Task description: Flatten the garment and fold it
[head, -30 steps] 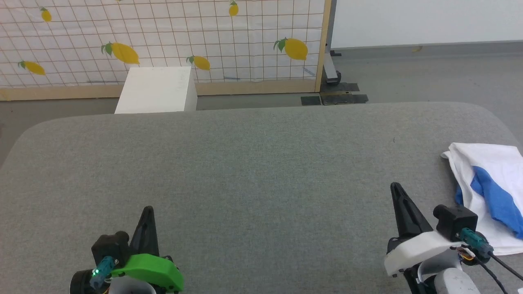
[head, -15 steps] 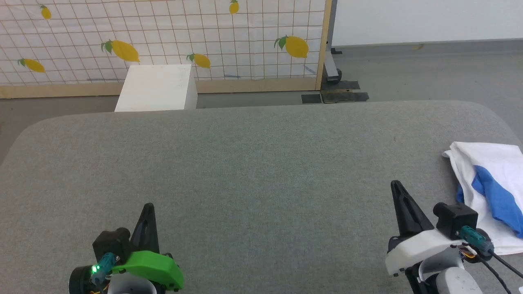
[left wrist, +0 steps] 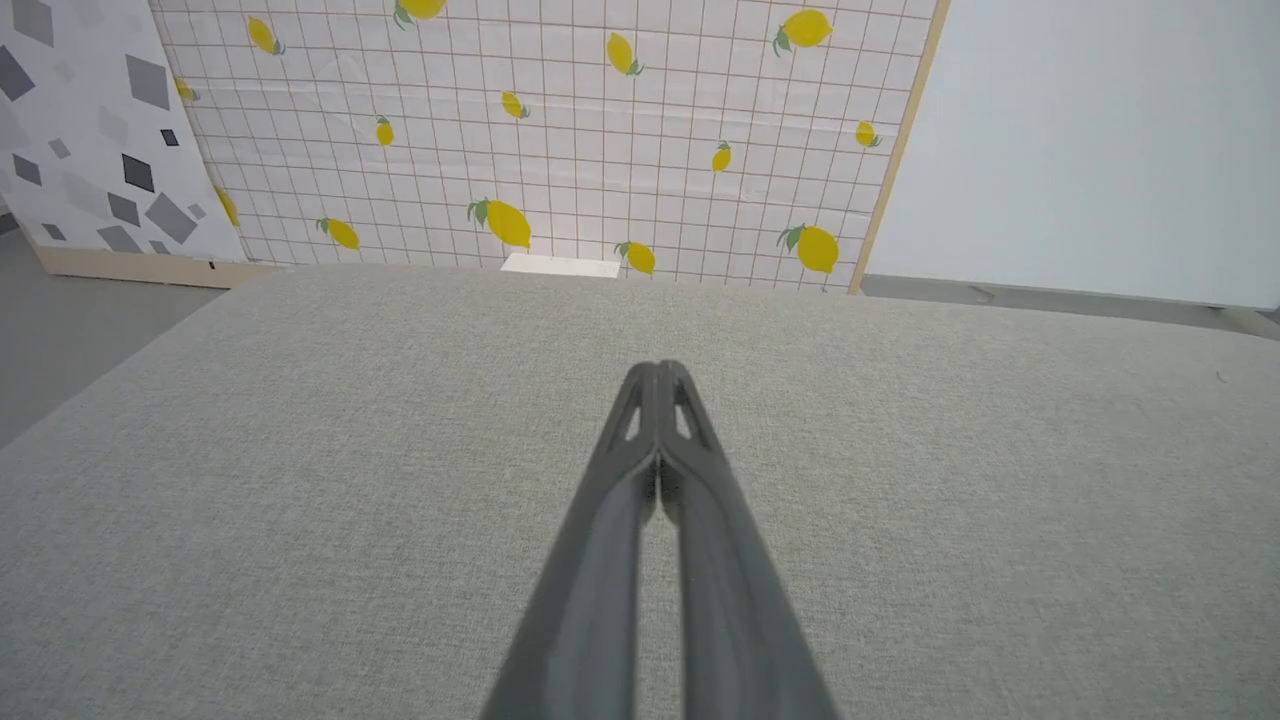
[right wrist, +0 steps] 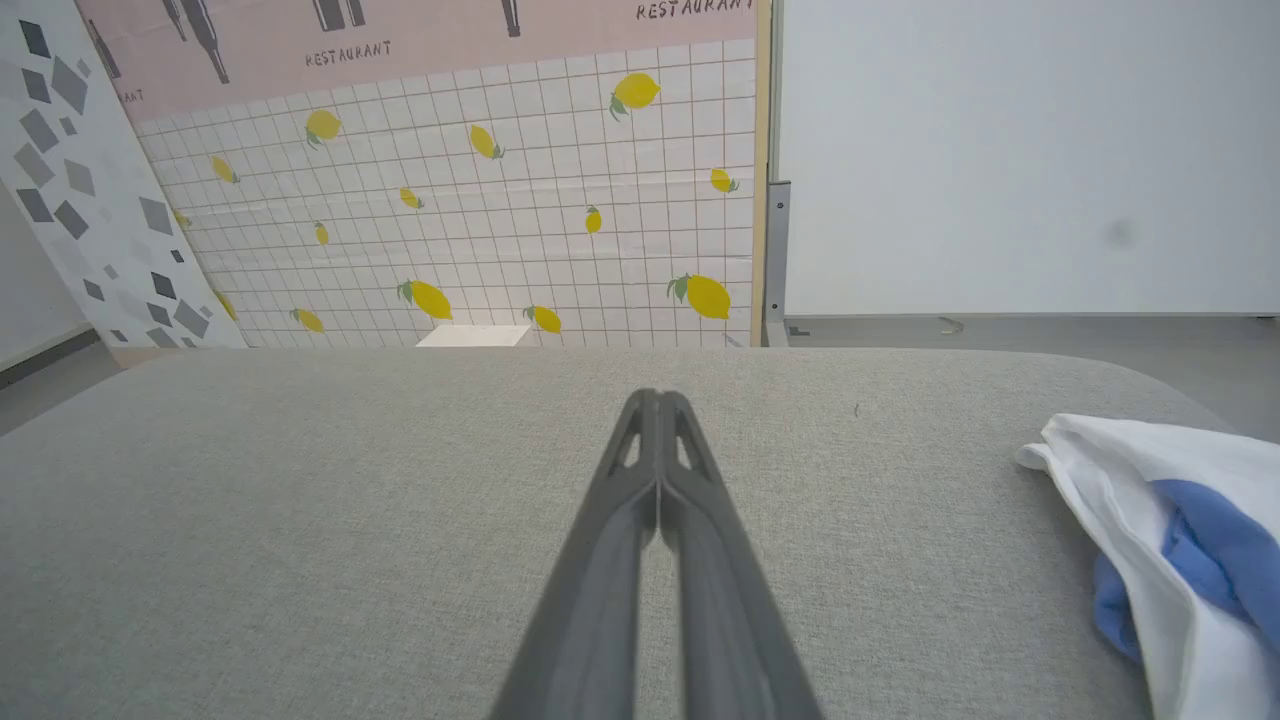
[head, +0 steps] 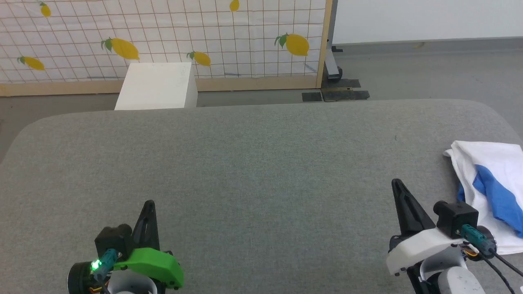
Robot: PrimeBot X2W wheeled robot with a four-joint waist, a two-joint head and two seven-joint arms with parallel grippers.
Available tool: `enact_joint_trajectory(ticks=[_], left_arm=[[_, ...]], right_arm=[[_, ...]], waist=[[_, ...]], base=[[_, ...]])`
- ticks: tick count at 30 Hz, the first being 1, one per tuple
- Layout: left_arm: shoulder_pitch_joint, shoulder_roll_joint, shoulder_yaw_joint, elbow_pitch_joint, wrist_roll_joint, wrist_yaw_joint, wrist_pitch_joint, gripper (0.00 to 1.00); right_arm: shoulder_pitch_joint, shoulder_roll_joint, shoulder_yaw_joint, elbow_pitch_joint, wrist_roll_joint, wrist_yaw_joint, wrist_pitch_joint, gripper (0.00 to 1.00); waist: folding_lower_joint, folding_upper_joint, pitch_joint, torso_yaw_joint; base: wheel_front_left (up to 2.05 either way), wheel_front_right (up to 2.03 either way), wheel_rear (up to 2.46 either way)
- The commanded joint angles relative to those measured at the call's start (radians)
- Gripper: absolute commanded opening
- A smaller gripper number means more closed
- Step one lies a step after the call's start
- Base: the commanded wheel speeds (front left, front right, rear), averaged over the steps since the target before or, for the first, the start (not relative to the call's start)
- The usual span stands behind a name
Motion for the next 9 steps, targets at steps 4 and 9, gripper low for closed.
enact_joint_trajectory(ticks=[4,9], left_arm=[[0.002,-0.005,0.004,-0.014,0.018,-0.003,0.013,0.0],[0.002,-0.005,0.004,-0.023,0.027,-0.004,0.022,0.0]], right_arm=[[0.02,0.0,-0.003,-0.023,-0.015,-0.001,0.013,0.0],[0.024,0.0,-0.004,-0.038,-0.023,-0.001,0.023,0.0]], waist=[[0.0,0.0,0.002,0.001],[0.0,0.0,0.004,0.001]], base=[[0.0,0.0,0.0],[0.0,0.0,0.0]])
